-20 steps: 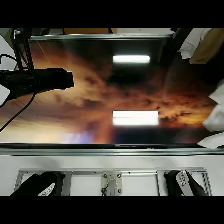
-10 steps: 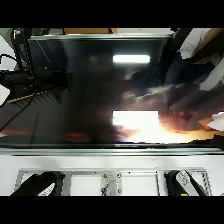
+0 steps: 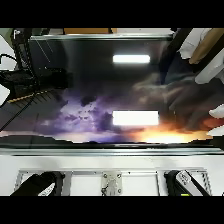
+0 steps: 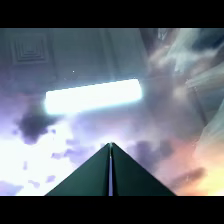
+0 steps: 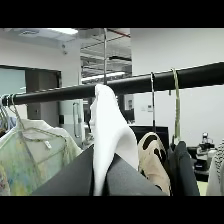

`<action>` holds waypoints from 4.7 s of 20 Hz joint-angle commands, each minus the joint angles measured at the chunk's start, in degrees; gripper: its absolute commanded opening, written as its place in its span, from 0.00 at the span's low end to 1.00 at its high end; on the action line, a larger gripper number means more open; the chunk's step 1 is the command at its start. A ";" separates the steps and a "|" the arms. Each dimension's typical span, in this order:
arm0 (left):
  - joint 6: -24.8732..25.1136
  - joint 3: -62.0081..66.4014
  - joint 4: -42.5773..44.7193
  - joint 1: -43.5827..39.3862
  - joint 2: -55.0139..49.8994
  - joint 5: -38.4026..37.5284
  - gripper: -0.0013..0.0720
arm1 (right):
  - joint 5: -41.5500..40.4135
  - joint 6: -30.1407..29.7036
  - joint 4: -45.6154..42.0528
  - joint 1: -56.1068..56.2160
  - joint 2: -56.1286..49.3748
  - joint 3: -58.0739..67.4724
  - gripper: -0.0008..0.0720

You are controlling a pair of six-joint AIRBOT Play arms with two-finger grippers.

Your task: Fold the clothes and pants, and hang the long-sleeved shirts on hangers.

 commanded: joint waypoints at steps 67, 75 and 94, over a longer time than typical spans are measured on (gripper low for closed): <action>0.63 -0.13 -4.79 -0.17 -6.16 0.90 0.04 | 53.59 20.31 -34.16 39.91 7.89 -19.10 0.44; 1.95 -0.09 -5.99 -4.90 -10.32 2.75 0.04 | 68.46 32.02 -38.77 65.31 -7.26 -20.79 0.43; 1.92 -0.09 -6.01 -5.66 -10.29 2.75 0.04 | 70.14 31.91 -38.10 67.87 -11.32 -20.79 0.04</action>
